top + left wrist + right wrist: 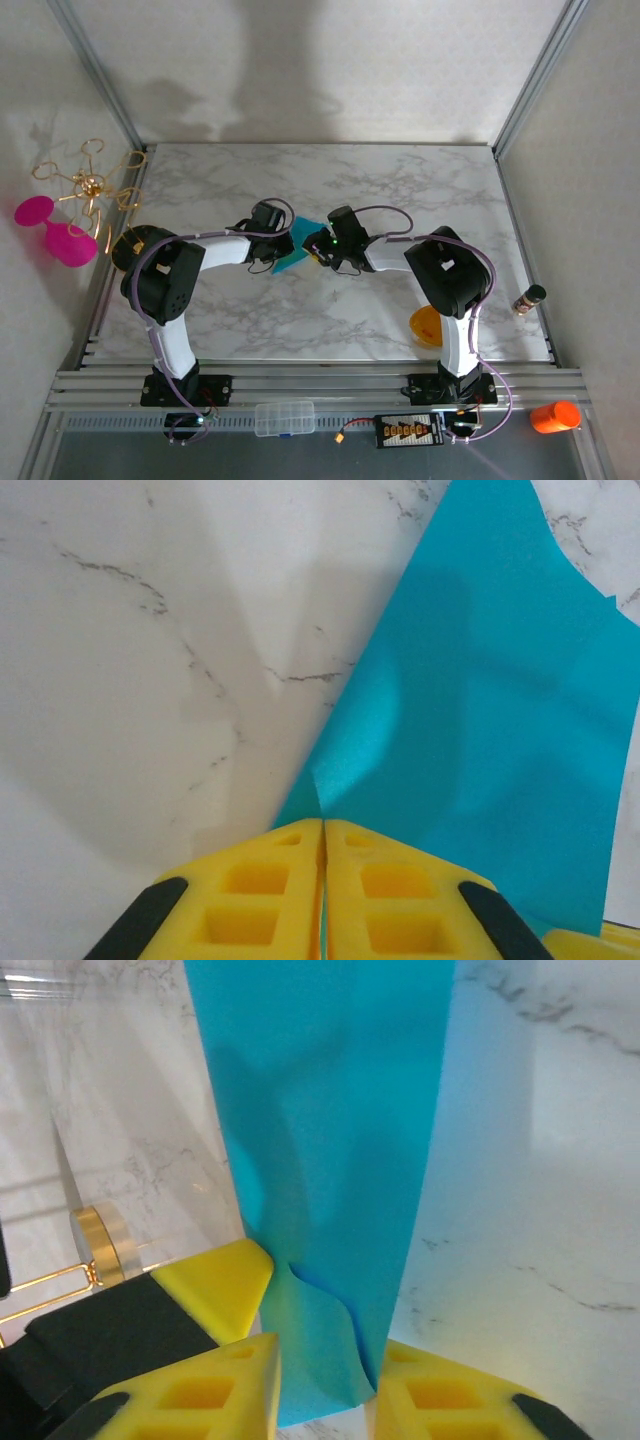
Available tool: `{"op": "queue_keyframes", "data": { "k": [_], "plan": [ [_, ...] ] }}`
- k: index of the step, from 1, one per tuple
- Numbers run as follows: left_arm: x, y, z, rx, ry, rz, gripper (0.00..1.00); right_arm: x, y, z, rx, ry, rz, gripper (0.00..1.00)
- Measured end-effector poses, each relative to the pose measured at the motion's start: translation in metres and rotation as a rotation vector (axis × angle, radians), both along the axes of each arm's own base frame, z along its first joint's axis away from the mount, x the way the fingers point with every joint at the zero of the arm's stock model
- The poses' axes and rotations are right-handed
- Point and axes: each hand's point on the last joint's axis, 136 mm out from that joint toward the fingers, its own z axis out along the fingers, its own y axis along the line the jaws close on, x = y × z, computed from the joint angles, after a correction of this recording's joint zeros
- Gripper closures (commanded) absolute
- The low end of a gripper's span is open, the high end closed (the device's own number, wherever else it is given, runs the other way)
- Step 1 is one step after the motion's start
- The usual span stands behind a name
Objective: Fold a paper plane with a square sheet of paper (pick it up from the middle)
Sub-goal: Fold the wing for the fifth time at the center of the table.
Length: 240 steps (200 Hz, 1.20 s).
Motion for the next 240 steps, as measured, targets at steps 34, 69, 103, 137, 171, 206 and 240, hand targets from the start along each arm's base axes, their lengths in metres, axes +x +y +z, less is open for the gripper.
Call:
{"op": "queue_keyframes", "data": {
  "k": [34, 69, 103, 137, 171, 206, 240],
  "plan": [
    [0.0, 0.0, 0.0, 0.0, 0.0, 0.001, 0.89, 0.0, 0.0, 0.0, 0.003, -0.003, 0.0, 0.78],
    [-0.001, 0.0, 0.0, -0.002, 0.006, 0.006, 0.89, 0.002, 0.001, 0.003, 0.014, -0.016, -0.001, 0.8],
    [-0.002, 0.001, 0.001, -0.002, 0.009, 0.009, 0.88, 0.006, -0.002, 0.004, 0.026, -0.032, -0.011, 0.8],
    [-0.002, 0.001, 0.0, -0.001, 0.012, 0.009, 0.88, 0.01, -0.003, 0.006, 0.033, -0.04, -0.018, 0.8],
    [-0.002, 0.001, 0.0, -0.001, 0.012, 0.009, 0.88, 0.01, -0.003, 0.004, 0.032, -0.038, -0.016, 0.81],
    [-0.003, 0.001, 0.001, 0.0, 0.015, 0.009, 0.88, 0.009, -0.003, -0.002, 0.026, -0.028, -0.016, 0.89],
    [-0.007, 0.003, 0.005, 0.003, 0.022, 0.008, 0.86, 0.01, -0.004, -0.005, 0.019, -0.025, -0.018, 0.98]
  ]
}}
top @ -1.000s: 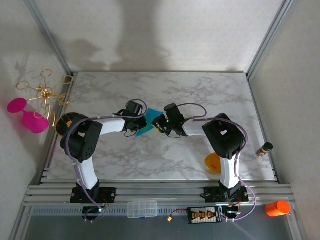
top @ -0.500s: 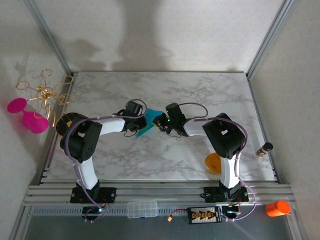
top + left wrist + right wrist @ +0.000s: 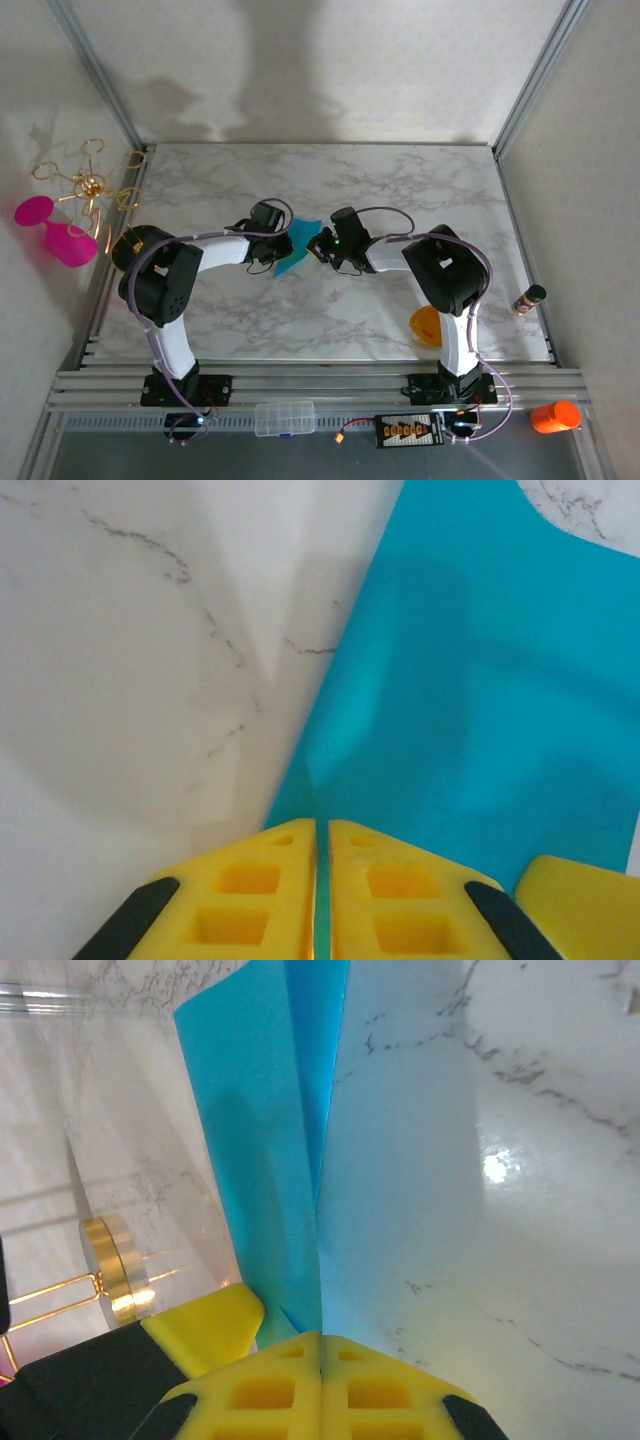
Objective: Fold a paper plane with a square sheet of paper (pick it up from the middle)
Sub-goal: Fold the wing for the fifth time at the center of the table.
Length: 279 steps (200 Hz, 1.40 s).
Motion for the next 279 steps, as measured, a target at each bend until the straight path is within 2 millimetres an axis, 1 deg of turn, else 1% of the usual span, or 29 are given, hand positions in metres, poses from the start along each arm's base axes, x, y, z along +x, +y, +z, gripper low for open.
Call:
{"op": "queue_keyframes", "data": {
  "k": [14, 26, 40, 54, 64, 71, 81, 99, 115, 131, 138, 151, 178, 194, 218, 240, 250, 264, 279],
  "plan": [
    [-0.001, 0.001, 0.01, -0.006, -0.013, -0.001, 0.83, 0.001, -0.002, 0.0, -0.009, -0.008, -0.004, 0.99],
    [-0.002, 0.0, 0.026, -0.02, -0.044, -0.002, 0.8, 0.003, -0.006, 0.001, -0.025, -0.024, -0.015, 1.0],
    [0.0, -0.002, 0.052, -0.042, -0.106, -0.014, 0.73, 0.005, -0.014, 0.008, -0.042, -0.046, -0.031, 1.0],
    [0.003, -0.005, 0.079, -0.07, -0.185, -0.029, 0.65, 0.006, -0.023, 0.02, -0.054, -0.076, -0.051, 1.0],
    [0.003, -0.009, 0.094, -0.085, -0.239, -0.045, 0.57, 0.007, -0.03, 0.029, -0.057, -0.095, -0.071, 1.0],
    [0.001, -0.012, 0.1, -0.09, -0.265, -0.062, 0.5, 0.007, -0.035, 0.035, -0.056, -0.106, -0.084, 1.0],
    [-0.002, -0.018, 0.105, -0.088, -0.295, -0.096, 0.42, 0.007, -0.043, 0.042, -0.062, -0.117, -0.105, 1.0],
    [-0.013, -0.034, 0.101, -0.068, -0.322, -0.169, 0.29, 0.005, -0.057, 0.046, -0.075, -0.114, -0.14, 1.0],
    [-0.029, -0.054, 0.096, -0.032, -0.349, -0.27, 0.22, 0.001, -0.068, 0.044, -0.091, -0.089, -0.159, 1.0],
    [-0.043, -0.074, 0.095, -0.012, -0.395, -0.369, 0.18, -0.001, -0.077, 0.039, -0.102, -0.055, -0.181, 1.0],
    [-0.047, -0.081, 0.095, -0.007, -0.419, -0.404, 0.17, -0.001, -0.081, 0.038, -0.107, -0.044, -0.189, 1.0],
    [-0.053, -0.087, 0.093, 0.009, -0.458, -0.457, 0.17, -0.002, -0.087, 0.034, -0.115, -0.017, -0.206, 1.0],
    [-0.06, -0.089, 0.085, 0.058, -0.54, -0.547, 0.18, -0.004, -0.095, 0.03, -0.112, 0.03, -0.218, 1.0],
    [-0.062, -0.089, 0.082, 0.088, -0.591, -0.591, 0.21, -0.006, -0.097, 0.029, -0.104, 0.057, -0.217, 1.0],
    [-0.061, -0.091, 0.083, 0.127, -0.657, -0.638, 0.25, -0.009, -0.097, 0.027, -0.093, 0.085, -0.212, 0.99],
    [-0.06, -0.097, 0.084, 0.16, -0.708, -0.677, 0.29, -0.012, -0.097, 0.026, -0.089, 0.103, -0.205, 0.99],
    [-0.061, -0.1, 0.079, 0.172, -0.709, -0.7, 0.31, -0.013, -0.097, 0.026, -0.087, 0.109, -0.201, 0.99],
    [-0.063, -0.103, 0.068, 0.192, -0.698, -0.729, 0.37, -0.014, -0.097, 0.025, -0.085, 0.114, -0.198, 0.99],
    [-0.064, -0.105, 0.056, 0.214, -0.68, -0.755, 0.4, -0.015, -0.097, 0.026, -0.081, 0.118, -0.192, 0.99]
  ]
}}
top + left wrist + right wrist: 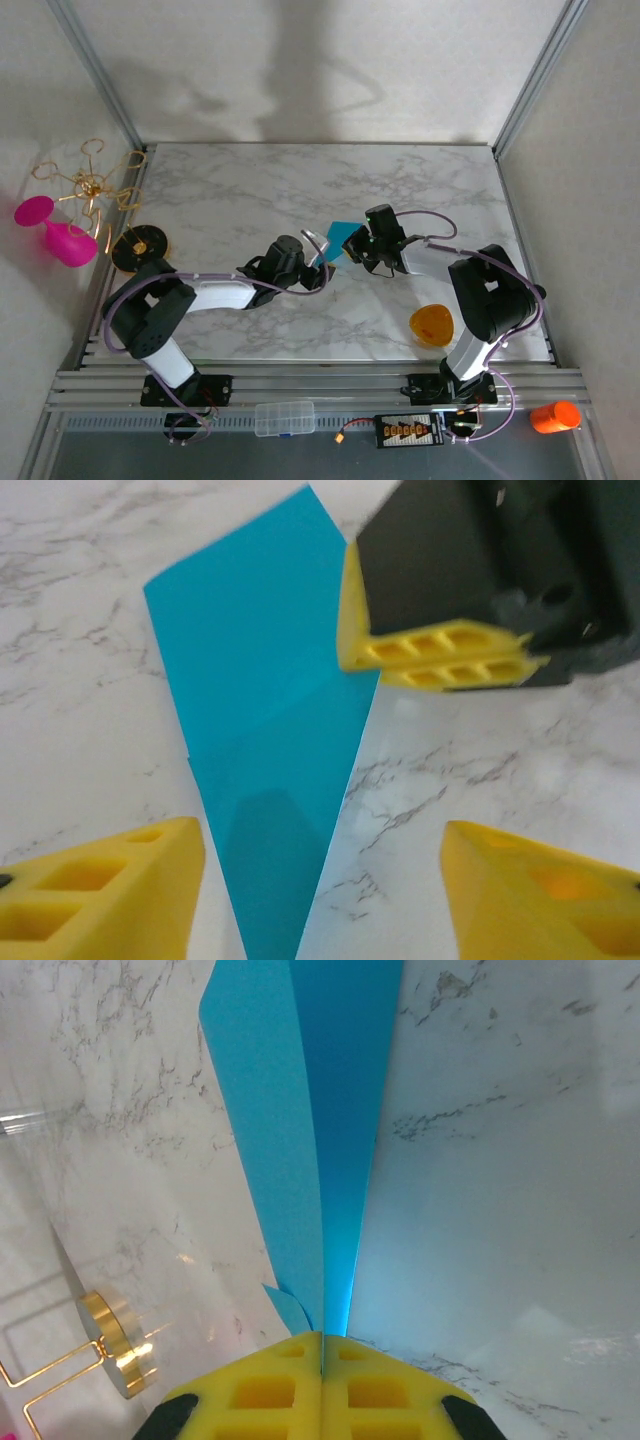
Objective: Fold a paper plane with a square sheet of paper (pick it up from the middle)
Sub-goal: Fold the wing for the fifth time at the center of the table.
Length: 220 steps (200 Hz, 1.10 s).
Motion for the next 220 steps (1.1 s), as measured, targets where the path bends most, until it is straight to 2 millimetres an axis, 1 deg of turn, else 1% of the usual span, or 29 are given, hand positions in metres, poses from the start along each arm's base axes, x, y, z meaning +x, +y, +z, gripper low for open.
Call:
{"op": "queue_keyframes", "data": {
  "k": [14, 35, 51, 66, 86, 104, 127, 152, 220],
  "plan": [
    [0.001, -0.002, -0.007, 0.023, 0.001, -0.006, 0.43, -0.001, 0.001, 0.0, 0.005, 0.003, 0.005, 0.99],
    [0.003, -0.008, -0.005, 0.043, -0.025, -0.018, 0.47, -0.002, 0.002, 0.001, 0.009, 0.006, 0.01, 0.99],
    [0.006, -0.014, -0.003, 0.054, -0.045, -0.028, 0.48, -0.002, 0.001, 0.001, 0.011, 0.007, 0.01, 0.99],
    [0.006, -0.017, -0.007, 0.071, -0.049, -0.034, 0.49, -0.001, 0.001, 0.001, 0.013, 0.008, 0.01, 0.99],
    [0.006, -0.015, -0.016, 0.095, -0.044, -0.031, 0.5, -0.002, 0.002, 0.001, 0.023, 0.014, 0.018, 0.98],
    [0.007, -0.014, -0.019, 0.115, -0.051, -0.023, 0.51, -0.003, 0.003, 0.002, 0.026, 0.017, 0.022, 0.98],
    [0.009, -0.011, -0.024, 0.141, -0.065, -0.009, 0.56, -0.004, 0.001, 0.001, 0.025, 0.023, 0.02, 0.98],
    [0.01, -0.009, -0.028, 0.165, -0.075, -0.004, 0.64, -0.004, 0.0, 0.002, 0.027, 0.025, 0.019, 0.96],
    [0.011, -0.007, -0.031, 0.18, -0.083, -0.001, 0.78, -0.007, 0.001, 0.003, 0.037, 0.038, 0.028, 0.91]
  ]
}}
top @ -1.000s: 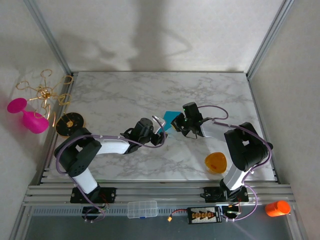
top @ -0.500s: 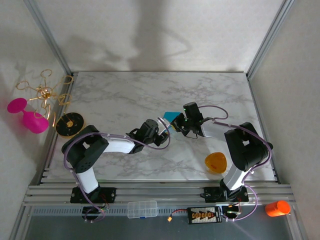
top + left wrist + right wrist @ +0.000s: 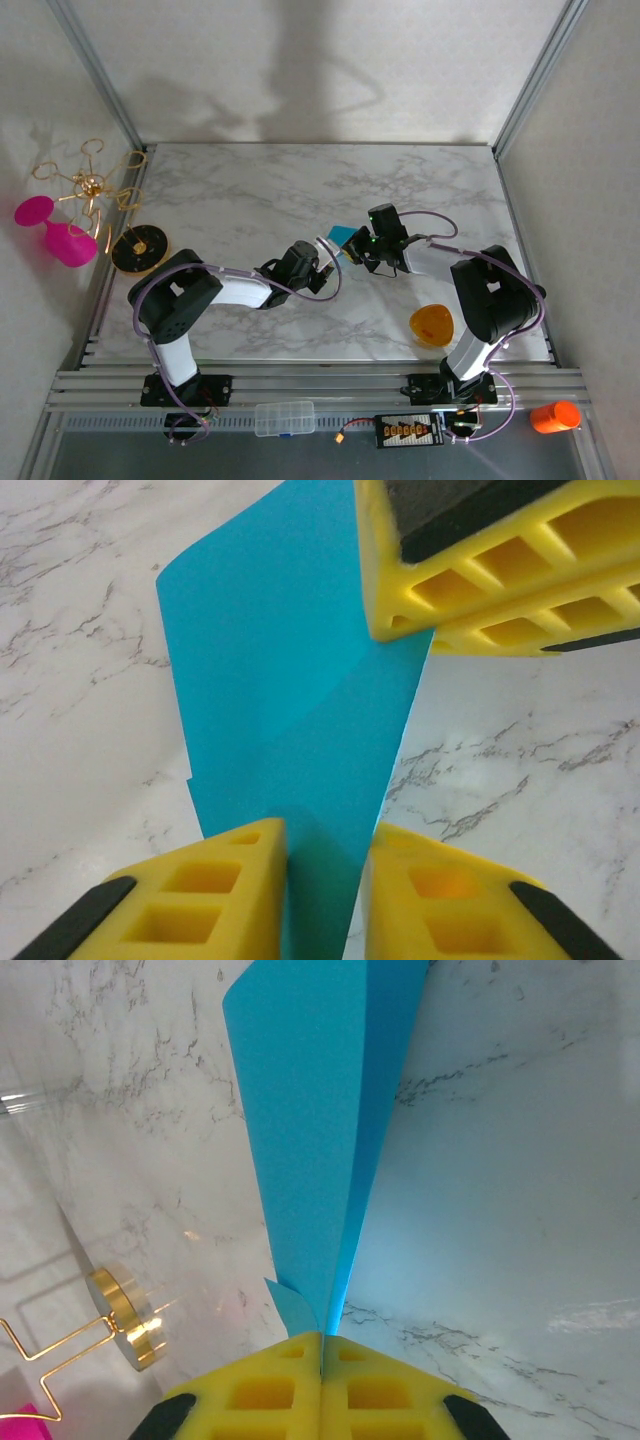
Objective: Fold a paper plane with a square sheet of paper (pick it up from the middle)
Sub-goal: Fold the wing for the fifth time at the center of the table.
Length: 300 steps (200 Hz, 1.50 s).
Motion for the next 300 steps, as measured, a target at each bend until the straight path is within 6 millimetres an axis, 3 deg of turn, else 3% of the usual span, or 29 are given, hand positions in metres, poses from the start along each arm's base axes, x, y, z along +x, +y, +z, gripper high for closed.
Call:
{"op": "queue_keyframes", "data": {
  "k": [31, 92, 129, 181, 263, 300],
  "plan": [
    [0.0, 0.0, -0.002, 0.004, 0.004, -0.001, 0.84, 0.0, 0.0, 0.0, 0.002, 0.001, 0.0, 0.81],
    [-0.006, 0.0, -0.014, 0.003, 0.036, -0.016, 0.93, -0.001, -0.008, -0.005, -0.022, 0.02, -0.011, 0.38],
    [-0.015, 0.0, -0.02, -0.034, 0.08, -0.023, 0.96, 0.003, -0.02, 0.009, -0.044, -0.016, -0.037, 0.25],
    [-0.015, -0.001, -0.019, -0.116, 0.144, -0.026, 0.99, 0.017, -0.039, 0.041, -0.064, -0.125, -0.097, 0.2],
    [-0.007, 0.001, -0.011, -0.286, 0.334, 0.01, 1.0, 0.02, -0.051, 0.052, -0.095, -0.175, -0.112, 0.19],
    [-0.004, -0.002, -0.005, -0.39, 0.451, 0.034, 1.0, 0.013, -0.053, 0.046, -0.111, -0.229, -0.066, 0.21]
  ]
}}
